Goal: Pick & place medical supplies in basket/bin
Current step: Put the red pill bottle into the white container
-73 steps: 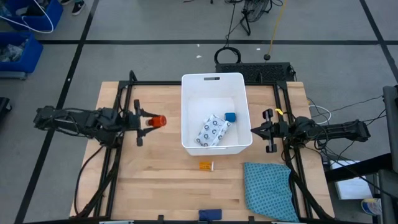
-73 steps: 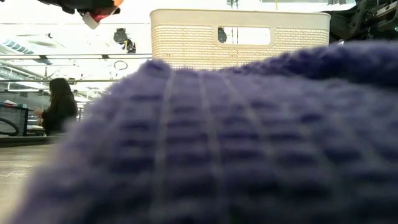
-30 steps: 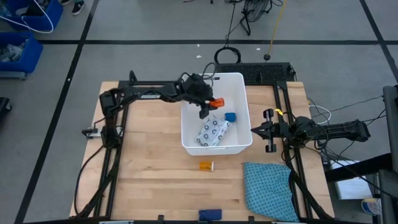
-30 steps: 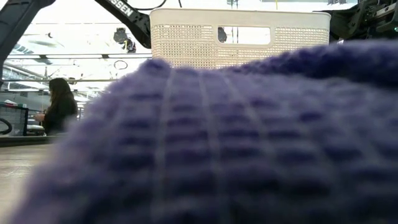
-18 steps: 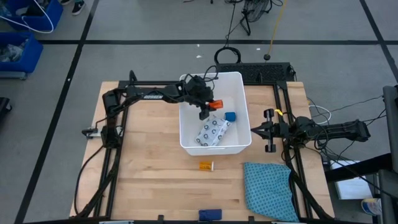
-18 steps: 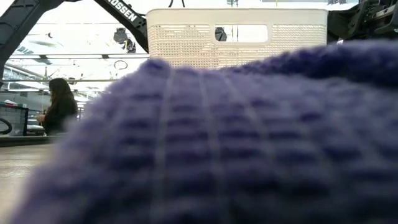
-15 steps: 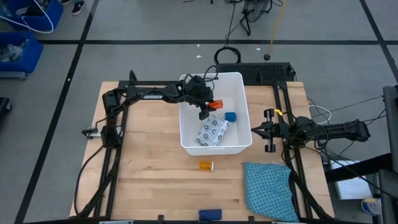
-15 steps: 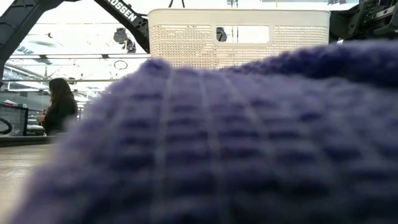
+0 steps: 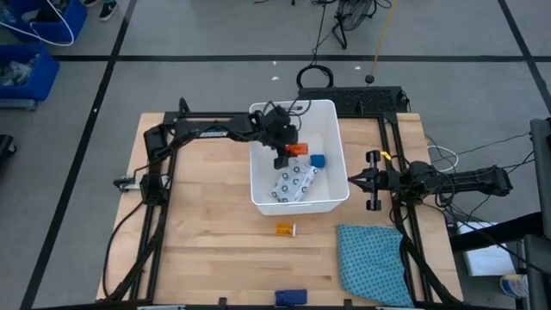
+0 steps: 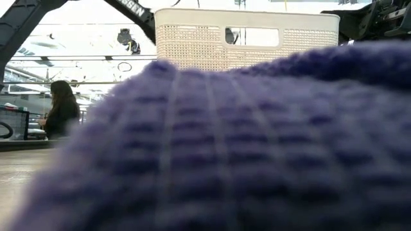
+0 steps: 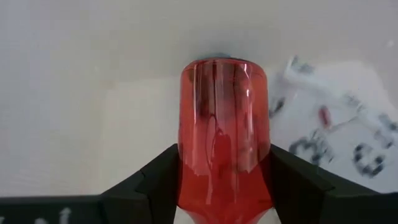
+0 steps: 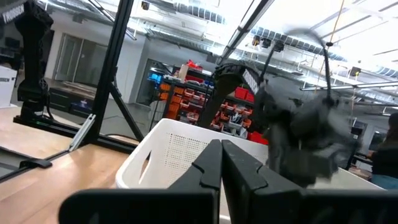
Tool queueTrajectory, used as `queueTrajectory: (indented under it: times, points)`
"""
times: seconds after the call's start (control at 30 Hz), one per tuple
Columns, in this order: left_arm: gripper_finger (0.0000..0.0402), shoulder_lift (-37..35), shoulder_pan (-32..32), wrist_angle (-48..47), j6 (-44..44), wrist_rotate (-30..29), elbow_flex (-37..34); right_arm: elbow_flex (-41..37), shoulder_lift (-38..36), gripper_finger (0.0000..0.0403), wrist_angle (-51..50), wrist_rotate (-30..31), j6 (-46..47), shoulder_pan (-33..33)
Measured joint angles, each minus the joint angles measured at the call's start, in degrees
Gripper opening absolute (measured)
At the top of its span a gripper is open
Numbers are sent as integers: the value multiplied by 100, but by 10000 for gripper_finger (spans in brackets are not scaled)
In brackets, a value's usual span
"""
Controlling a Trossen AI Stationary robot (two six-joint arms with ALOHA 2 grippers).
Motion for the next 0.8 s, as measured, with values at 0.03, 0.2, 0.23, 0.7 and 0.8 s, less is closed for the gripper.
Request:
queueTrajectory:
  times: [0.03,0.2,0.23,0.7,0.8]
  points:
    - [205,-9,-57,-194,111,-74,232,0,0,0,0,0,0,0]
    - [191,20,-314,-1330,560,-194,1492,0,1,0,46,200,-22,1]
    - [192,46,-355,-1427,638,-193,1683,1,0,0,71,262,-29,-1]
    - [197,1336,-79,-1209,220,-483,2089,1,1,0,169,258,-9,-1]
    - [208,1545,9,-1269,119,-484,2091,0,0,0,170,256,-15,-1]
